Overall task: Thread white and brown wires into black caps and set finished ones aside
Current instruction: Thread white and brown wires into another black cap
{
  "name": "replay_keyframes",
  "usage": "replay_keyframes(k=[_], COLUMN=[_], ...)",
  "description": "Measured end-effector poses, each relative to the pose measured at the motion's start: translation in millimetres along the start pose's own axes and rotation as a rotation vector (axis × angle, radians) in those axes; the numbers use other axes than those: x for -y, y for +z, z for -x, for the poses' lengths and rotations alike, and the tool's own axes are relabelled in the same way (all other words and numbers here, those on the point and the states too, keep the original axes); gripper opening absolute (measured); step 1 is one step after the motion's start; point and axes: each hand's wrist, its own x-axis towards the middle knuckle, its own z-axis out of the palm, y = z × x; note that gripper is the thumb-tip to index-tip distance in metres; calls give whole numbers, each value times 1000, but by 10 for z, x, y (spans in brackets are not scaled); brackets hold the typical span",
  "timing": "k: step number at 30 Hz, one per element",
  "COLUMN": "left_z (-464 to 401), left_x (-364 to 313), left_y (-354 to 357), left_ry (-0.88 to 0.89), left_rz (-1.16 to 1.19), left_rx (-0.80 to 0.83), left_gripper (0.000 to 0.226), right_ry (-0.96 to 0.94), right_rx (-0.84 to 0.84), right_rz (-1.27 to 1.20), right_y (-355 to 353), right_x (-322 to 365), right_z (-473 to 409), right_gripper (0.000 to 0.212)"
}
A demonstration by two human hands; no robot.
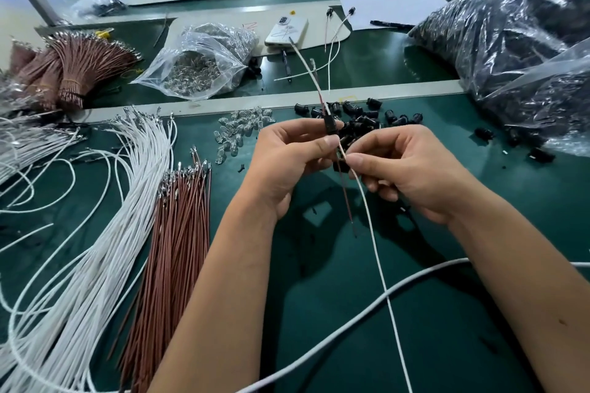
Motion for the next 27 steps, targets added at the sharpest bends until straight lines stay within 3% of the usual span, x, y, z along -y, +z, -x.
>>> replay_keyframes(k=[5,10,18,20,24,27], left_z=[5,17,30,33,33,33], left_x=[-7,-43,-58,-51,-37,-31], left_y=[-12,-9,17,15,24,25], left_ry=[17,25,64,65,71,73], left_rz=[45,128,133,92,13,12], left_rx=[14,-15,-38,-32,3,2], left_gripper=[18,29,9,9,32,35], right_ry=[45,59,112,95,-16,-25], right_rx=[155,175,395,365,58,14], right_rz=[101,131,257,250,148,122], right_y=[22,60,15,16,89,95], right_x=[9,-1,3,20,1,-18], right_z=[28,33,62,60,17,15], right_gripper=[11,11,15,15,16,16])
